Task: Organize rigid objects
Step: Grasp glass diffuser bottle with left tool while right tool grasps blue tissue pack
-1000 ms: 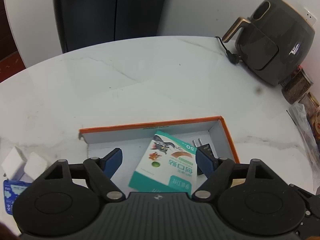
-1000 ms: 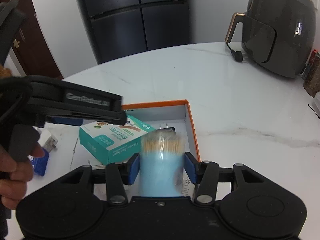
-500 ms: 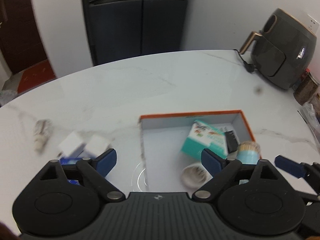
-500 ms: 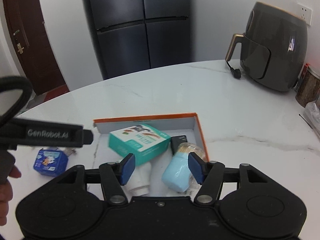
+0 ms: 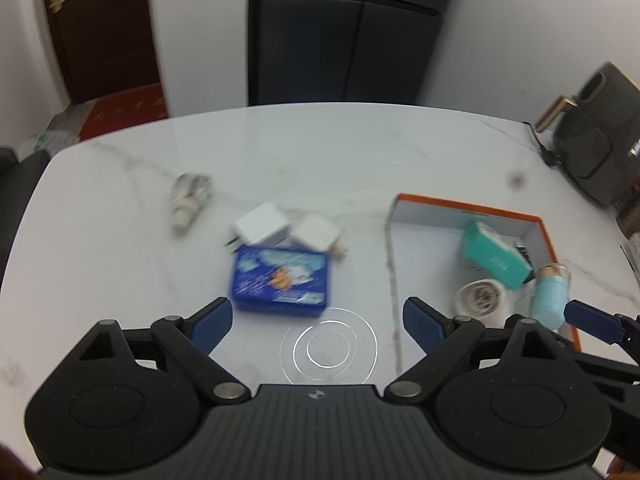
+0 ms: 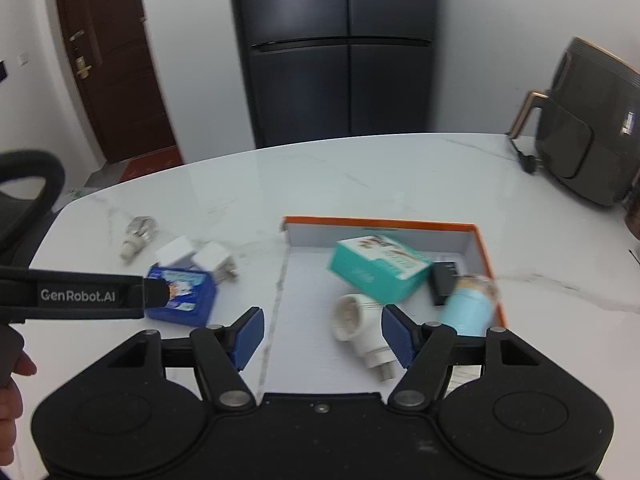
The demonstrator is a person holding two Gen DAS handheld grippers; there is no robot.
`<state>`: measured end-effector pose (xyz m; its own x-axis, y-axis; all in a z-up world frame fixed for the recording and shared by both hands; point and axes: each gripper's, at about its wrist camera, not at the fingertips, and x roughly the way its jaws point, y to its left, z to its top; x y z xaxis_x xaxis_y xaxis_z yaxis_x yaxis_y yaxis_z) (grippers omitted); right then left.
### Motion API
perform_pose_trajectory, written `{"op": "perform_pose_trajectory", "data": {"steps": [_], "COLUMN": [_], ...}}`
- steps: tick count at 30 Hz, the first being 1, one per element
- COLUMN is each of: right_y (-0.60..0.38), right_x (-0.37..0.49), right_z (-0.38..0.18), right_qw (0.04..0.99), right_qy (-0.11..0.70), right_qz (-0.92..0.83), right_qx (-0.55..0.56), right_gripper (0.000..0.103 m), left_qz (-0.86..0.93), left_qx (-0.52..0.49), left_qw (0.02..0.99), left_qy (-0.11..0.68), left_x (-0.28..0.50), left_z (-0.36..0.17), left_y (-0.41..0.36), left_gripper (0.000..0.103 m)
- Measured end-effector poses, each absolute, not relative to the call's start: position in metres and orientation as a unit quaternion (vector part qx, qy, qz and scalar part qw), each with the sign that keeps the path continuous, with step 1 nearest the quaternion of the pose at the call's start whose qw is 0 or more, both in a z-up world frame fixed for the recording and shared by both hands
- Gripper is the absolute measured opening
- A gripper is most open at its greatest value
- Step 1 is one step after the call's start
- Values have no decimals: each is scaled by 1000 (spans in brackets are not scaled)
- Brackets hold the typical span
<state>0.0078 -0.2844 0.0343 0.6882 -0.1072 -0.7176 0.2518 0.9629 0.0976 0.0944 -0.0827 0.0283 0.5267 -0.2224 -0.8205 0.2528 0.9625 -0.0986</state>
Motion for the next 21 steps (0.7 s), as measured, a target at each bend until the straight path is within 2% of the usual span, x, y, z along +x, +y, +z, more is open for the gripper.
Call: {"op": "perform_pose_trajectory", "data": {"steps": [10,21], "right_y": [-243,-219], "right_x": [20,33], "right_z": [34,32], "right_qw": [915,914], "right_qy": [390,398], "right_qz": [-64,-38], "right_qx": [78,71], "right_gripper": [78,79], "left_qz": [-91,-62], "left_qx": [-9,-27], "left_qw": [874,874], "left_qy": [477,482], "left_x": [90,98], "left_z": [20,14], "left_y": [-25,7], "left_gripper": [94,95]}}
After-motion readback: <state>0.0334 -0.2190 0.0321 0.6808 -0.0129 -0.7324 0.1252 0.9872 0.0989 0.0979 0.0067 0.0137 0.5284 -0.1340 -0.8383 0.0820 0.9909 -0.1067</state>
